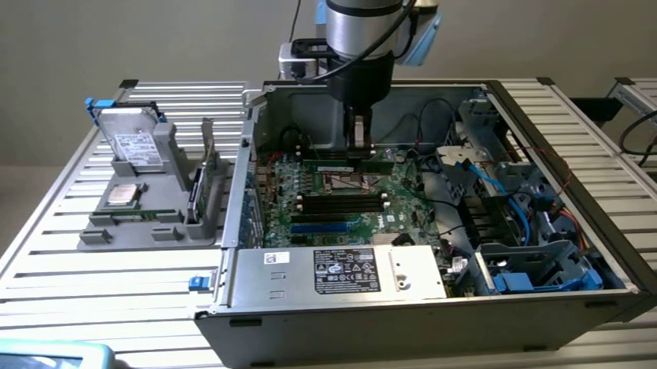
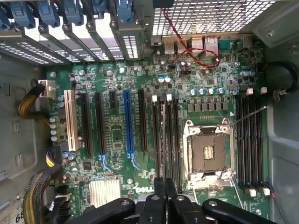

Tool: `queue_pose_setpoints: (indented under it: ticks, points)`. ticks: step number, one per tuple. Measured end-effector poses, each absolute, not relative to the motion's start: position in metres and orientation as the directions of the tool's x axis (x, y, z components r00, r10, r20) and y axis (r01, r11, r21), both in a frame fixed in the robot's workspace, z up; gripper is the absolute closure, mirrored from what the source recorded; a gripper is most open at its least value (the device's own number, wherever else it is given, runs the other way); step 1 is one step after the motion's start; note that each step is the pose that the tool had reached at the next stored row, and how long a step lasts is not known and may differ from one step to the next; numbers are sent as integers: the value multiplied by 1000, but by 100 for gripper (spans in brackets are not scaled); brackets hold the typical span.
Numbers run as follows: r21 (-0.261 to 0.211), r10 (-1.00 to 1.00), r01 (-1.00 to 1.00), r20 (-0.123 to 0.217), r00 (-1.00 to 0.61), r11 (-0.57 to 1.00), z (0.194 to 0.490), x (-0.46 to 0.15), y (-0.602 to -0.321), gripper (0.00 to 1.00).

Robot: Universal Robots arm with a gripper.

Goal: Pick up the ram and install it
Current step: 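Insert the ram into the slot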

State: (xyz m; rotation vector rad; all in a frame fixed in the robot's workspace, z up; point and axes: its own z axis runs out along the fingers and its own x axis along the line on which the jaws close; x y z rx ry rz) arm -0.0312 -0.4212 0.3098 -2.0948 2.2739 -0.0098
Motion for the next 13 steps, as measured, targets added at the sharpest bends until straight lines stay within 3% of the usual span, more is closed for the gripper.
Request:
queue_pose_setpoints:
  ticks: [13]
  points:
    - [-38, -996, -996, -36, -81, 83, 307, -31, -421, 88]
